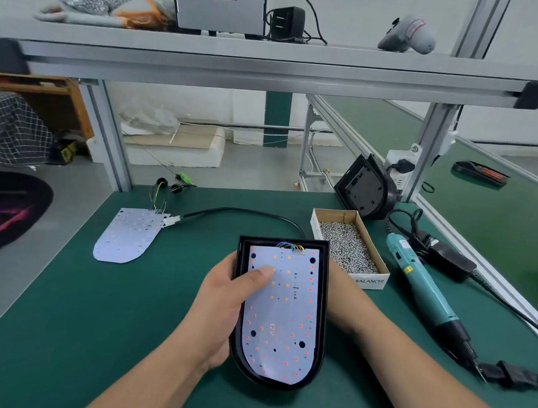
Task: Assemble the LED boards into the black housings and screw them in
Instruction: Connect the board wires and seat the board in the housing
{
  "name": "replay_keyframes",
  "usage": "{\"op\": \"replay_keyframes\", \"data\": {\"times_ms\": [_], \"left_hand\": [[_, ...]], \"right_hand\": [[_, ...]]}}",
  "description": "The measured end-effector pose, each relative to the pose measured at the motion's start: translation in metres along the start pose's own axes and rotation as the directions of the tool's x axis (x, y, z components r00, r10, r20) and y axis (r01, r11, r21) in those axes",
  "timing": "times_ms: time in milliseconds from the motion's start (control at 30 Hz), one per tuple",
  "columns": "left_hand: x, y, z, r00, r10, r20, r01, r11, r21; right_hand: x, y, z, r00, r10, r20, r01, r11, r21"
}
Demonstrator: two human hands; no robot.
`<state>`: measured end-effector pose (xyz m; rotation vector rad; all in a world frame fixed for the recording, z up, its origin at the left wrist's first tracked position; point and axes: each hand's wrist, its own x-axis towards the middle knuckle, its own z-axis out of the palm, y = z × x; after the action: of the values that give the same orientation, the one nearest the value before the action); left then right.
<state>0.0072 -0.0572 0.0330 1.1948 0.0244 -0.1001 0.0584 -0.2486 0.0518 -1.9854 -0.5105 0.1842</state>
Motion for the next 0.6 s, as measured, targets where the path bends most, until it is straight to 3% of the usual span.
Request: {"op": "replay_keyframes", "data": {"times_ms": [133,233,400,467,500,567,600], "left_hand": [[0.0008,0.0016,-0.0016,0.998,0.038,-0.048,-0.041,0.997,-0.059],[0.0001,-0.0010,-0.0003,0.997,0.057,-0.060,-0.061,0.996,-0.066],[-0.0009,-0.0054,0.0028,0.995,0.071,-0.070,-0.074,0.996,-0.044],[0.0004,-0.0039,0.0018,0.991,0.087,-0.099,-0.091,0.995,-0.033],[0.0019,-0.0025,0.0009,0.987,0.104,-0.124,-0.108,0.994,-0.026],[0.0042,-0.0007,-0.0024,0.975,0.137,-0.178,-0.137,0.990,0.009],[0.0051,0.0001,-0.0036,0.969,0.148,-0.196,-0.146,0.989,0.027]], "right_hand": [[0.0062,0.0029,0.0021,0.997,0.075,-0.029,-0.080,0.975,-0.207],[0.0073,0.0029,0.0018,0.988,0.153,-0.028,-0.155,0.982,-0.104],[0.0007,0.0028,-0.0060,0.994,0.091,0.061,-0.076,0.973,-0.220],[-0.0015,0.0017,-0.0045,0.996,0.067,0.052,-0.062,0.993,-0.099],[-0.0014,0.0007,-0.0038,0.997,0.072,0.014,-0.073,0.996,0.042],[0.0017,-0.0020,-0.0059,0.985,0.127,-0.119,-0.074,0.926,0.370],[0.0042,-0.0020,-0.0071,0.978,0.123,-0.170,-0.034,0.891,0.453]]}}
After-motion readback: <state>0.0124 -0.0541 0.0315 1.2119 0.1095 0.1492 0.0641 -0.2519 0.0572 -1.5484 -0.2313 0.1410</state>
